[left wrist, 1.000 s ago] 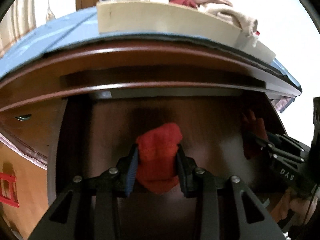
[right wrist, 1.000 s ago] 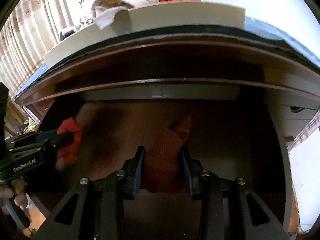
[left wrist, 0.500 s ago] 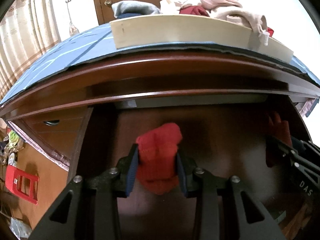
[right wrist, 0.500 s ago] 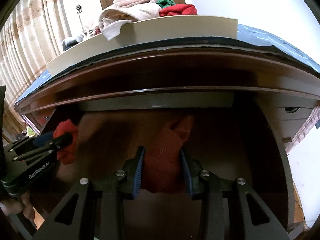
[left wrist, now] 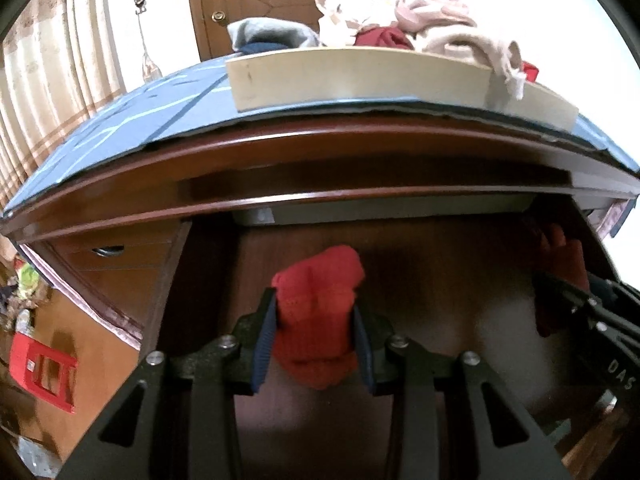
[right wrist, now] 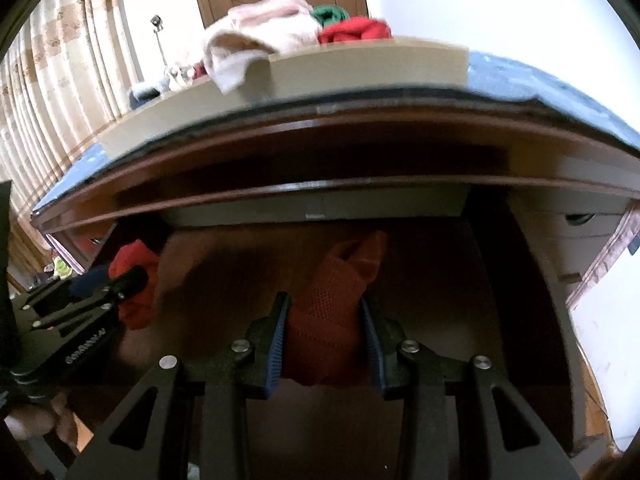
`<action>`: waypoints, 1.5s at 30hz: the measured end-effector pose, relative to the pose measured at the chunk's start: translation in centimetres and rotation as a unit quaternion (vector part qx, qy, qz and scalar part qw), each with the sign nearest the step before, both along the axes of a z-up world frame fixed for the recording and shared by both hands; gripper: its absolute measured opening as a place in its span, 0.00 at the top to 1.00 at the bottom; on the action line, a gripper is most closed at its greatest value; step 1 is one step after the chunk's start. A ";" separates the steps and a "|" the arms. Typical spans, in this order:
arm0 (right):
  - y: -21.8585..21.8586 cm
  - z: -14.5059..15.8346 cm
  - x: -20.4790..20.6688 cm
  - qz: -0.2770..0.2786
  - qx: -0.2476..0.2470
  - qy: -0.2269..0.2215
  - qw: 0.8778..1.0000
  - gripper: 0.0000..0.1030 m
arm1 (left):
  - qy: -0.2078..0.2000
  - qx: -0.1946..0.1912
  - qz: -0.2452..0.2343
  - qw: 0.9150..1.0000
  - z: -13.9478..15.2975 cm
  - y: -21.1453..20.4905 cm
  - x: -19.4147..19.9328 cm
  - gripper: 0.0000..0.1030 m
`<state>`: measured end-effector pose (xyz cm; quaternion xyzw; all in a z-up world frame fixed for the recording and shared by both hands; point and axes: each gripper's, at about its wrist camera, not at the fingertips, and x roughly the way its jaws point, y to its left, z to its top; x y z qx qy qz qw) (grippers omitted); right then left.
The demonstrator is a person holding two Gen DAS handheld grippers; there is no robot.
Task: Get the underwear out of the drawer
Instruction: 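Lift the red sock with the left gripper while the right gripper lifts the dark red sock, then raise both held socks out of the drawer toward the tabletop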
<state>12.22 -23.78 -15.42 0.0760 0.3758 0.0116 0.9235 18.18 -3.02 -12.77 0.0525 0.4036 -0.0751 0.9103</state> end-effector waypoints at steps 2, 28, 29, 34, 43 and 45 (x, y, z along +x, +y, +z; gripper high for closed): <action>0.0 1.0 -0.5 -0.001 -0.002 -0.012 1.000 0.64 | 0.011 -0.013 -0.003 1.000 0.0 0.0 -0.4 0.67; 0.1 4.2 -7.3 -0.005 0.018 -0.050 0.999 0.64 | -0.041 -0.017 -0.014 0.999 4.5 -0.3 -6.6 0.67; 0.1 4.3 -7.7 -0.004 0.018 -0.053 0.998 0.64 | -0.044 -0.018 -0.013 0.999 4.7 -0.3 -7.0 0.67; 0.3 5.1 -9.2 -0.002 0.016 -0.066 0.998 0.64 | -0.056 -0.022 -0.011 0.998 5.5 0.1 -8.4 0.67; 0.6 6.3 -11.8 0.002 0.014 -0.090 0.996 0.64 | -0.075 -0.029 -0.006 0.997 6.8 0.7 -10.6 0.67; 0.6 6.6 -12.3 0.002 0.014 -0.096 0.995 0.64 | -0.081 -0.030 -0.007 0.996 7.1 0.7 -11.1 0.67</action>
